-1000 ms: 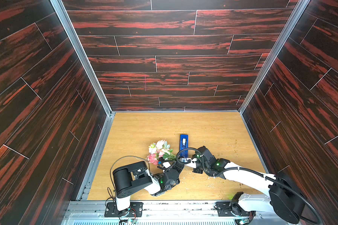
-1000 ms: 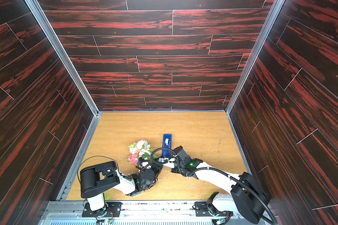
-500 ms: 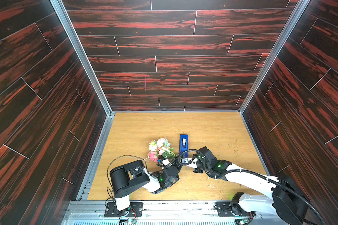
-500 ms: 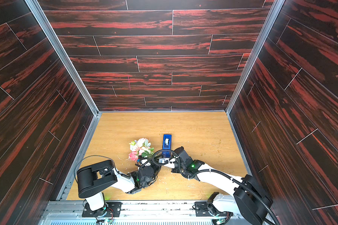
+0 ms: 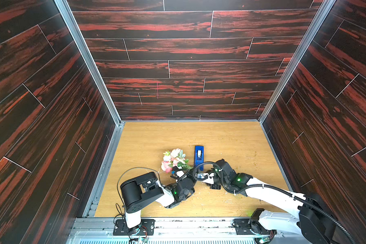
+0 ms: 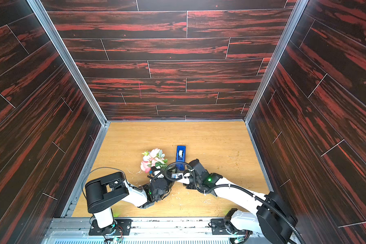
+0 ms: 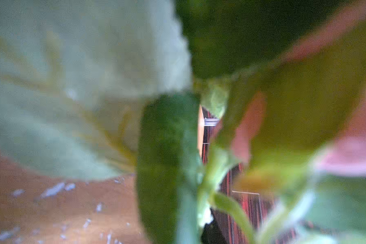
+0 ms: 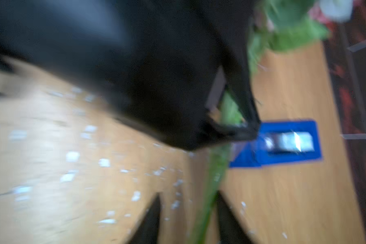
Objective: Wrap bouquets with tape
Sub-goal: Wrap the tape around the bouquet.
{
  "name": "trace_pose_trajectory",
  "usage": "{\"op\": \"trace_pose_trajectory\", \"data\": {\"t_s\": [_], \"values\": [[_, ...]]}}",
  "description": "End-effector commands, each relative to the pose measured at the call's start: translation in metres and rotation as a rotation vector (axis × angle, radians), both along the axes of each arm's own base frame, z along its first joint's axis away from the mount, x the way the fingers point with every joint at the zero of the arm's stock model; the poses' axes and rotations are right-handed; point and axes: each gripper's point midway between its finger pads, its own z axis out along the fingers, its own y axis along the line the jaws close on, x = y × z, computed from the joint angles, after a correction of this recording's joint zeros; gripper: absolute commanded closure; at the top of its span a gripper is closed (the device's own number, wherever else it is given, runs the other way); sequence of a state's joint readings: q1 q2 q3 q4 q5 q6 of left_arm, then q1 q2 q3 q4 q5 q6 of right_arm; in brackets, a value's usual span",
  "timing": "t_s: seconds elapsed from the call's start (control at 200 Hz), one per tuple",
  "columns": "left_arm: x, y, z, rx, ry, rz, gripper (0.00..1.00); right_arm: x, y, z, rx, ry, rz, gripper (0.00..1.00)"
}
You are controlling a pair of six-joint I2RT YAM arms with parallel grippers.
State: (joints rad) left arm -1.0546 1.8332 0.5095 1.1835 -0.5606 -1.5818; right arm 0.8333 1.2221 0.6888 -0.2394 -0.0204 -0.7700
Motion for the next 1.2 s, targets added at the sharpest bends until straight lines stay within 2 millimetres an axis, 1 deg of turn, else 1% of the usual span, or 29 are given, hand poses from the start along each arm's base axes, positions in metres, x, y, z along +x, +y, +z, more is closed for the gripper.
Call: {"op": "trace_pose_trajectory", "data": {"t_s": [0.0,0.075,0.135,0.291,0.376,0.431,0.541,0.651,0.762,0.947,1.192], "values": [[0.003,-0.002,0.004,0.004,-0.021,-0.007,0.95,-0.022,0.005,0.026,0.063,0.182,0.070,0.37],[0.001,-0.005,0.006,0.003,-0.039,-0.026,0.96,-0.024,0.003,0.044,0.129,0.303,0.078,0.35],[0.001,-0.005,0.008,0.003,-0.060,-0.035,0.97,-0.021,-0.001,0.052,0.161,0.411,0.071,0.35],[-0.003,-0.008,0.011,0.011,-0.104,-0.056,0.99,-0.007,-0.008,0.057,0.203,0.658,0.049,0.36],[-0.005,-0.009,0.013,0.026,-0.130,-0.063,0.99,0.006,-0.008,0.057,0.231,0.752,0.029,0.38],[-0.006,-0.009,0.015,0.038,-0.150,-0.064,1.00,0.010,-0.005,0.056,0.247,0.806,0.027,0.39],[-0.008,-0.008,0.018,0.073,-0.177,-0.071,1.00,0.013,-0.003,0.045,0.232,0.890,0.011,0.40],[-0.012,-0.010,0.023,0.100,-0.206,-0.078,1.00,0.016,-0.002,0.033,0.217,0.931,-0.004,0.42],[-0.017,-0.010,0.026,0.112,-0.218,-0.072,1.00,0.018,-0.003,0.021,0.193,0.949,-0.024,0.44],[-0.019,-0.005,0.030,0.124,-0.230,-0.059,1.00,0.016,-0.003,0.007,0.193,1.004,-0.031,0.49],[-0.019,-0.004,0.032,0.122,-0.233,-0.053,1.00,0.019,-0.002,-0.009,0.181,1.025,-0.046,0.51]]}}
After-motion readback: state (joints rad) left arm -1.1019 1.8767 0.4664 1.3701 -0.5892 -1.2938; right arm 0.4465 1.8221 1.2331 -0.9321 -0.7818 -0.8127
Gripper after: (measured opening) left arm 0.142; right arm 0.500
